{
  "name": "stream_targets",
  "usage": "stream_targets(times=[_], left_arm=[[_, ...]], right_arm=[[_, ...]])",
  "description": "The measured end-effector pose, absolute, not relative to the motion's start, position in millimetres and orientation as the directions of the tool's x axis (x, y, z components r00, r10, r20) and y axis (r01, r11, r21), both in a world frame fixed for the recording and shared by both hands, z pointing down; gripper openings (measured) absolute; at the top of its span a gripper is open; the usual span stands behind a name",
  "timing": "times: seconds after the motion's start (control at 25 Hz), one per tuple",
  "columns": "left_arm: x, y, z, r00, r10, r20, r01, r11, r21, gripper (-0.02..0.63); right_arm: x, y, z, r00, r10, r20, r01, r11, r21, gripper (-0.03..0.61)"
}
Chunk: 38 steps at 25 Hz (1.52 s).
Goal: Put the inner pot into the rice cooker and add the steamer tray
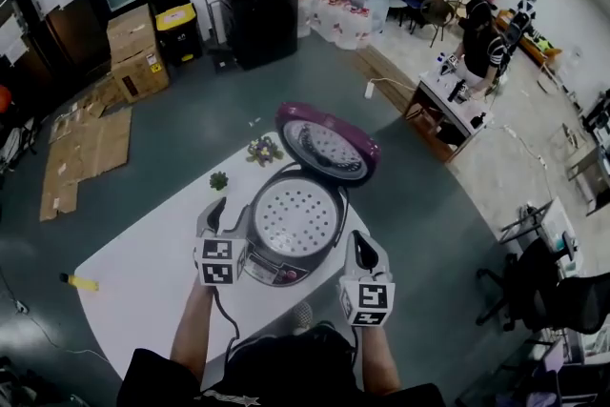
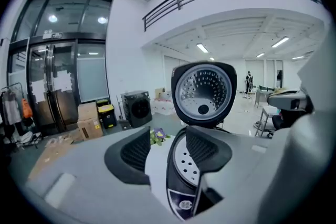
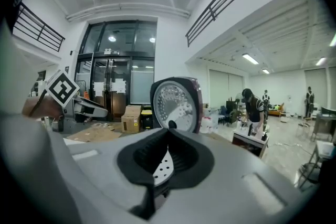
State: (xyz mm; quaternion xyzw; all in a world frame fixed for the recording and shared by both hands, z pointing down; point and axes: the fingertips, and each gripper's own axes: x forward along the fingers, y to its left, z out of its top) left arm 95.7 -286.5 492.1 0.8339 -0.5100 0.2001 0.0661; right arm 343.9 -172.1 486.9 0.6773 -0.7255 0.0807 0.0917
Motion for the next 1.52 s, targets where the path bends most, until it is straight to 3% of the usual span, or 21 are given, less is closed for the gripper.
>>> stream_targets(times=[0.4, 0.96, 1.52], left_arm=[[-21.7, -201.5, 432.3, 0.265, -0.94, 0.214, -0.949, -0.294, -0.117, 0.121], [-176.6, -67.9, 440.7, 0.006, -0.974, 0.225, -0.995, -0.028, -0.094, 0.041], [-273.7, 42.3, 459.0, -0.135, -0.958, 0.251, -0.989, 0.115, -0.095, 0.017]], right_arm=[[224.4, -164.0, 452.6, -0.263, -0.948, 0.177, -0.961, 0.274, 0.042, 0.006], [24.6, -118.1, 445.5, -0.578, -0.801, 0.154, -0.806, 0.59, 0.045, 0.006], [-95.9, -38.1, 459.2, -0.712, -0.682, 0.164, -0.688, 0.725, 0.024, 0.006]])
